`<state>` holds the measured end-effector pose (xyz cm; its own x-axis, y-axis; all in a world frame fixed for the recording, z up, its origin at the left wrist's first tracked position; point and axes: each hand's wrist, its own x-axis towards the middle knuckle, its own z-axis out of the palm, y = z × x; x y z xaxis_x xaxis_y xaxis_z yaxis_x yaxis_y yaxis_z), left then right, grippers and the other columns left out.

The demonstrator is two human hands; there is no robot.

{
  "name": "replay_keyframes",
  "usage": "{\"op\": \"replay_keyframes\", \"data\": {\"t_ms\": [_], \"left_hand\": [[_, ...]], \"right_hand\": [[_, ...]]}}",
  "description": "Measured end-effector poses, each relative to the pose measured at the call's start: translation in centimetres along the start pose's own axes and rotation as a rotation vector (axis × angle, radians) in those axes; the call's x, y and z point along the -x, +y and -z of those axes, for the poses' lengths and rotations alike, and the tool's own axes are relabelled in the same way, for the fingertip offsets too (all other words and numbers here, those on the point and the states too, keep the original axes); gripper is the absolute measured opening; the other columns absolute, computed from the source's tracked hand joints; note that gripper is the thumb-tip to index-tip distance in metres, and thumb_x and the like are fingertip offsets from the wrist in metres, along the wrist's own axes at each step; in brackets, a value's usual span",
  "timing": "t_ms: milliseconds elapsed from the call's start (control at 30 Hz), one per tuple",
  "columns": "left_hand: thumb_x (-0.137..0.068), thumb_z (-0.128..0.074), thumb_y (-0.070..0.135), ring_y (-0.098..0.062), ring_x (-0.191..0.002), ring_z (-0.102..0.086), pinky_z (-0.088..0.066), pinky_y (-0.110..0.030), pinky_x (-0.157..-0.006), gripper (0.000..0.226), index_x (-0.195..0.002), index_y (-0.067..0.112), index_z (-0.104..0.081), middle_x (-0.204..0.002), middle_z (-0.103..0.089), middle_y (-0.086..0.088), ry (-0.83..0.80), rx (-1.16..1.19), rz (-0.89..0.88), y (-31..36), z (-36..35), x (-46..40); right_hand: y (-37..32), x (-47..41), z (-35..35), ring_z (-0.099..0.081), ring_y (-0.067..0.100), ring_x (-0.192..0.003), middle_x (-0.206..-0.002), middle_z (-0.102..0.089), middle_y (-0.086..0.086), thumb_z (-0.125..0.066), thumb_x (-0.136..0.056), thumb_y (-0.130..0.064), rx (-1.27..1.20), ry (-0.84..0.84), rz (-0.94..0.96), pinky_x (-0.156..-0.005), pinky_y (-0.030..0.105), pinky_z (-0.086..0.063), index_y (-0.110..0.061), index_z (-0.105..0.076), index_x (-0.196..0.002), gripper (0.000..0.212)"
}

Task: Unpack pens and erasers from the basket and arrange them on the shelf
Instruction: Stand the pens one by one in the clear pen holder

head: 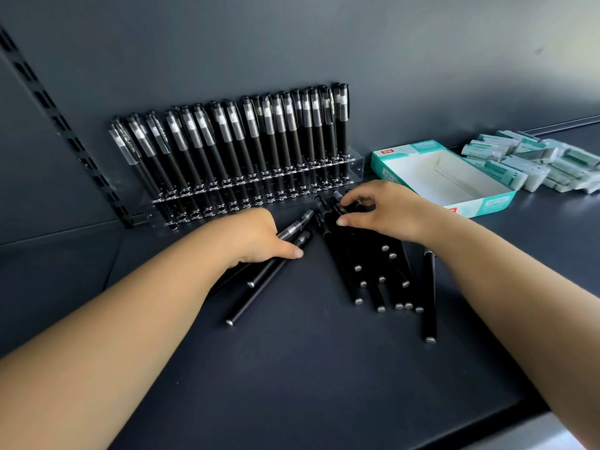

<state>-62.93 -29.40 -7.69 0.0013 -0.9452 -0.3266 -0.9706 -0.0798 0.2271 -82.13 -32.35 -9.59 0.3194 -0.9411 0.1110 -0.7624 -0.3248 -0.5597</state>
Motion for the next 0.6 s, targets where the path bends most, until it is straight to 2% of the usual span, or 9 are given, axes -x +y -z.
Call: {"op": "replay_keyframes", "data": {"t_ms": [67, 100, 167, 233, 300, 367, 467, 533, 600], "left_hand": [[-0.081, -0.063, 0.045, -0.016, -0.051, -0.032, -0.024, -0.026, -0.048, 0.053, -0.058, 0.003, -0.041, -0.056, -0.032, -0.002, 0.049, 0.072, -0.017, -0.2, 0.1, 0.2], [-0.081, -0.064, 0.041, -0.016, -0.048, -0.037, -0.027, -0.025, -0.046, 0.047, -0.059, 0.005, -0.043, -0.054, -0.037, -0.002, 0.067, 0.163, -0.03, -0.4, 0.3, 0.3], [-0.082, -0.066, 0.029, -0.015, -0.047, -0.058, -0.045, -0.022, -0.044, 0.03, -0.071, 0.003, -0.056, -0.054, -0.059, -0.003, 0.037, 0.562, -0.068, -0.8, 0.7, 0.7], [-0.084, -0.063, 0.018, -0.011, -0.053, -0.067, -0.053, -0.02, -0.047, 0.016, -0.083, 0.003, -0.06, -0.058, -0.069, -0.003, 0.03, 0.954, -0.108, -1.1, 0.9, 1.0], [-0.086, -0.06, 0.014, -0.011, -0.058, -0.068, -0.054, -0.02, -0.051, 0.009, -0.083, 0.006, -0.061, -0.061, -0.07, -0.002, 0.145, 1.197, -0.181, -1.3, 0.9, 1.3], [-0.088, -0.057, 0.012, -0.01, -0.065, -0.069, -0.055, -0.021, -0.058, 0.006, -0.083, 0.01, -0.061, -0.064, -0.071, 0.0, 0.358, 1.37, -0.281, -1.5, 0.9, 1.7], [-0.088, -0.057, 0.013, -0.012, -0.076, -0.069, -0.055, -0.029, -0.072, 0.019, -0.076, 0.023, -0.068, -0.072, -0.072, 0.004, 0.63, 1.393, -0.403, -2.2, 0.8, 2.4], [-0.087, -0.058, 0.015, -0.014, -0.08, -0.068, -0.053, -0.034, -0.075, 0.029, -0.071, 0.035, -0.071, -0.075, -0.072, 0.006, 0.697, 1.294, -0.459, -2.9, 0.4, 2.9], [-0.082, -0.062, 0.021, -0.013, -0.08, -0.067, -0.052, -0.034, -0.075, 0.018, -0.074, 0.034, -0.071, -0.077, -0.072, 0.006, 0.703, 1.237, -0.502, -3.3, -0.3, 3.4]], "right_hand": [[0.0, 0.1, 0.0, -0.044, 0.004, -0.095, -0.1, -0.049, -0.009, -0.067, -0.08, -0.034, 0.002, 0.0, -0.002, -0.073, 0.01, -0.028, -0.018, -0.062, -0.113, 0.037], [0.0, 0.1, 0.0, -0.044, 0.004, -0.095, -0.1, -0.049, -0.009, -0.067, -0.08, -0.035, 0.004, -0.001, -0.004, -0.076, 0.012, -0.028, -0.018, -0.062, -0.113, 0.037], [-0.1, 0.1, 0.0, -0.045, 0.005, -0.096, -0.1, -0.049, -0.008, -0.067, -0.08, -0.036, 0.003, -0.007, -0.019, -0.079, 0.015, -0.03, -0.019, -0.062, -0.113, 0.037], [-0.4, 0.2, 0.1, -0.048, 0.007, -0.094, -0.094, -0.052, -0.007, -0.065, -0.081, -0.036, -0.004, 0.0, -0.037, -0.078, 0.018, -0.033, -0.02, -0.063, -0.111, 0.034], [-1.3, 0.2, 0.3, -0.053, 0.011, -0.087, -0.083, -0.058, -0.005, -0.063, -0.082, -0.036, -0.047, 0.057, -0.021, -0.072, 0.019, -0.038, -0.02, -0.066, -0.102, 0.026], [-2.9, 0.3, 0.6, -0.057, 0.01, -0.084, -0.084, -0.065, -0.001, -0.061, -0.084, -0.035, -0.173, 0.124, 0.033, -0.072, 0.015, -0.04, -0.023, -0.068, -0.09, 0.015], [-6.8, 0.8, 0.9, -0.055, 0.001, -0.079, -0.086, -0.069, -0.006, -0.06, -0.085, -0.032, -0.474, 0.131, 0.14, -0.068, 0.006, -0.04, -0.033, -0.066, -0.078, 0.009], [-9.2, 0.9, 0.8, -0.057, -0.005, -0.075, -0.079, -0.069, -0.011, -0.061, -0.085, -0.027, -0.622, 0.081, 0.223, -0.071, 0.007, -0.043, -0.03, -0.067, -0.077, 0.01], [-11.0, 0.9, 0.4, -0.057, -0.003, -0.07, -0.072, -0.068, -0.001, -0.06, -0.086, -0.02, -0.698, 0.033, 0.283, -0.07, 0.008, -0.047, -0.019, -0.069, -0.079, 0.011]]}}
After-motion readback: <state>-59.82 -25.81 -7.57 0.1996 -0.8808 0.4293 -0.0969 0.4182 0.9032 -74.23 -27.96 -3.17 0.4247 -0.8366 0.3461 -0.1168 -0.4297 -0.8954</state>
